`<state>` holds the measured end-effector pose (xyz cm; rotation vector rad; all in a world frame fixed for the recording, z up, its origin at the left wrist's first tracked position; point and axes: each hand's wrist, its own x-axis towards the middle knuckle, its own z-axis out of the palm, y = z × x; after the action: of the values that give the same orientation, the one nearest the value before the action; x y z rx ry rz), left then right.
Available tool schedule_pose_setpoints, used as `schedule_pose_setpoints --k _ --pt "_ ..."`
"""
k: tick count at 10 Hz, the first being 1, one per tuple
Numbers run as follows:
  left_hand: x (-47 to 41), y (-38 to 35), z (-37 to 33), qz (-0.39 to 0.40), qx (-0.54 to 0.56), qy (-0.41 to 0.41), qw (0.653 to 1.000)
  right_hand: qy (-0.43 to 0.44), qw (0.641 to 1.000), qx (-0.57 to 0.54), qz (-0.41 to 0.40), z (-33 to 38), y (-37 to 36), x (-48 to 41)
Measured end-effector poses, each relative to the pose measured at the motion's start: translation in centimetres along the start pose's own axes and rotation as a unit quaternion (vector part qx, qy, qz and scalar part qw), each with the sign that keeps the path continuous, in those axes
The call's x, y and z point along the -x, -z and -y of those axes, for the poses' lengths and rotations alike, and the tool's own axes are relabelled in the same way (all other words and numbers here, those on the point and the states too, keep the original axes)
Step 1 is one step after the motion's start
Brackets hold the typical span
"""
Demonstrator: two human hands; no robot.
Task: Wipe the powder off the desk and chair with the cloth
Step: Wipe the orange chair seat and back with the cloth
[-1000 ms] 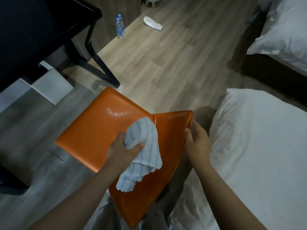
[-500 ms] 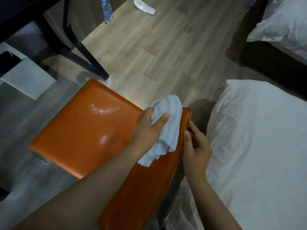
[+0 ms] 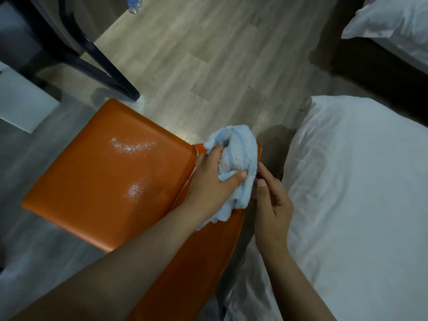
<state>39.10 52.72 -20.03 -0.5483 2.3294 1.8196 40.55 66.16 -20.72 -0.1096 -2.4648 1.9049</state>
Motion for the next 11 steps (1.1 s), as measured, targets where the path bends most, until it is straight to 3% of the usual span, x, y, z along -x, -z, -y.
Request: schedule_pose_setpoints --k 5,8,11 --pt "-6.0 0.3 7.5 -0.022 -0.044 0.056 0.997 0.023 0.998 0.046 -0.036 -1.2 -0.9 0.0" --pt "-10.4 0.1 14.1 -0.029 -0.109 0.147 0.983 0.046 0.996 0.054 -0.047 -1.3 -1.1 -0.1" --pt "-13.4 0.6 18.4 0.018 -0.217 0.173 0.96 0.041 0.996 0.063 -0.057 -1.2 -1.3 -0.1"
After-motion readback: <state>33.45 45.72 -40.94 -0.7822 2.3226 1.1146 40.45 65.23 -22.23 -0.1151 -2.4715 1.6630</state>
